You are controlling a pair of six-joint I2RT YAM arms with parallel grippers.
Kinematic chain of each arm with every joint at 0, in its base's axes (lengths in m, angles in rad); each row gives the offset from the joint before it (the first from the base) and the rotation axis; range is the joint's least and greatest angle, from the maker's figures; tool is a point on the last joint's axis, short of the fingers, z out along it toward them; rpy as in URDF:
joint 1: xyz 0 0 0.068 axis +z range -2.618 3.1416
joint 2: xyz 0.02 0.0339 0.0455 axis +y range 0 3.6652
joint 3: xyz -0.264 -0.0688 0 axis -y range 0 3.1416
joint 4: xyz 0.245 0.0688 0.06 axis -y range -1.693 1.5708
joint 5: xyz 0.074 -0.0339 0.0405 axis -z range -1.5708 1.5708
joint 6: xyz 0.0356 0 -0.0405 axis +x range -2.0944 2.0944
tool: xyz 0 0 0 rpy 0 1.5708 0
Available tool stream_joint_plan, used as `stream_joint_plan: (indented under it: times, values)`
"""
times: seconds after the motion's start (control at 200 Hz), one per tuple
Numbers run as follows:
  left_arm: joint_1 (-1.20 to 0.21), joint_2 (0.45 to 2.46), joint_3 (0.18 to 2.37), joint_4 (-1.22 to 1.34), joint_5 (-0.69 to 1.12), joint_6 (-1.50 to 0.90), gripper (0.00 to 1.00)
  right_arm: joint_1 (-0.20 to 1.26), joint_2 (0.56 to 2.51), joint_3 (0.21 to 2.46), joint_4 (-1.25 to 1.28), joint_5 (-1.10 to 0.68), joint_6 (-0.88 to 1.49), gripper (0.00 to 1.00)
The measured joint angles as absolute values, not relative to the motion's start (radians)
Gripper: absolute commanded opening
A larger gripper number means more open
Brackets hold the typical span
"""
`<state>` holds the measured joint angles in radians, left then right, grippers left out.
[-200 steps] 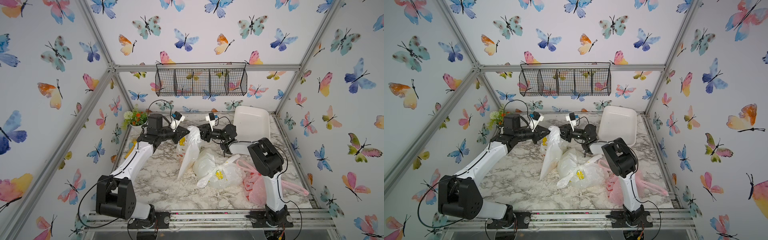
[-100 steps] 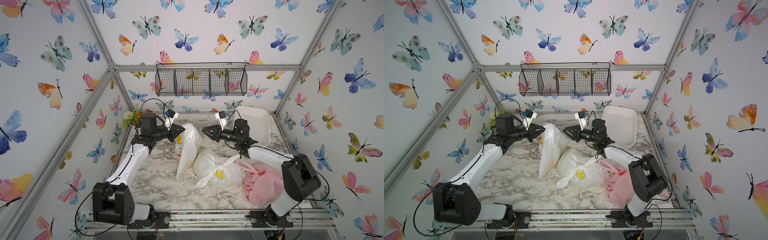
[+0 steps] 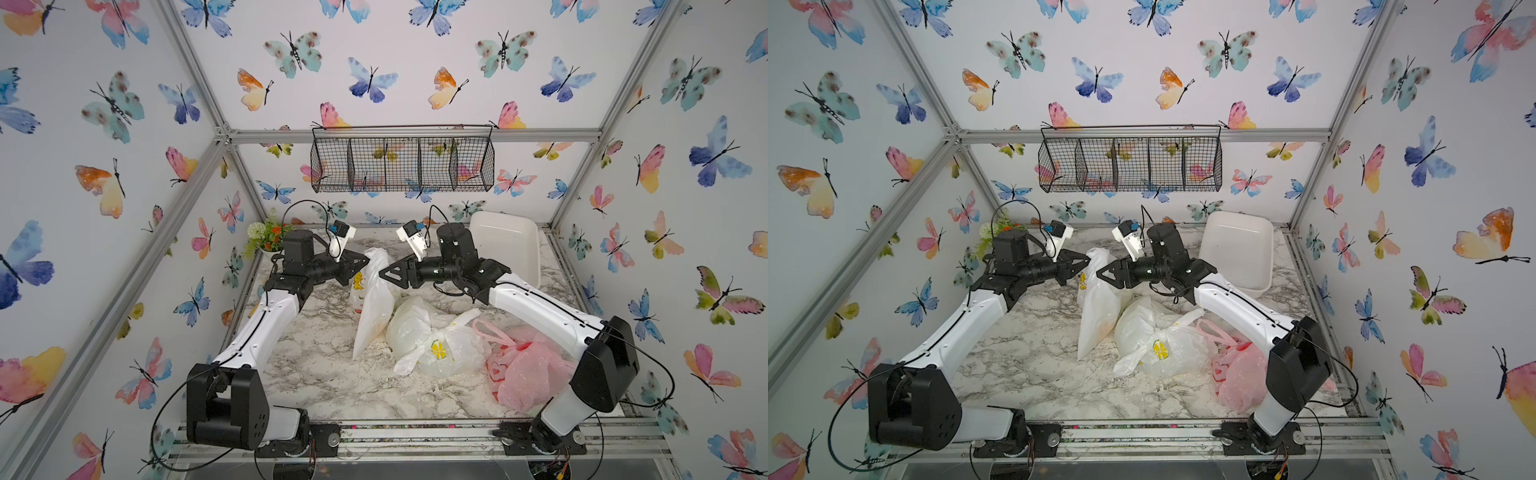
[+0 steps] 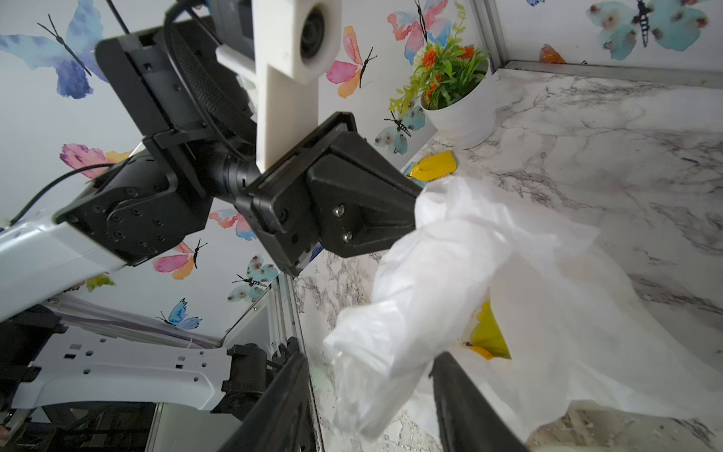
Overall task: Place the pears into plastic bags & tie knots
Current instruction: Tie the plastic bag at the center of the board.
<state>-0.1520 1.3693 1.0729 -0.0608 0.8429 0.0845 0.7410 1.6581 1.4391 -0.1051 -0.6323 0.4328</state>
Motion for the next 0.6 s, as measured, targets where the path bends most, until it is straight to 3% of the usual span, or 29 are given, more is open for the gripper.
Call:
stream_joint_plan:
  times: [0.36, 0.43, 0.561, 0.601]
  values:
    - [-0.152, 1.369, 1.063, -0.034, 0.857, 0.072, 0.0, 0.741, 1.706, 1.48, -0.181, -0.631, 0.449, 0.46]
    - [-0.152, 1.369, 1.063, -0.03, 0.859, 0.067, 0.0, 0.741, 1.707, 1.48, -0.181, -0.63, 0.454, 0.36]
    - [-0.141, 1.369, 1.063, -0.027, 0.856, 0.047, 0.0, 0.741, 1.706, 1.48, -0.193, -0.62, 0.443, 0.09]
    - [-0.133, 1.368, 1.065, -0.035, 0.854, 0.041, 0.0, 0.738, 1.707, 1.48, -0.218, -0.606, 0.429, 0.05]
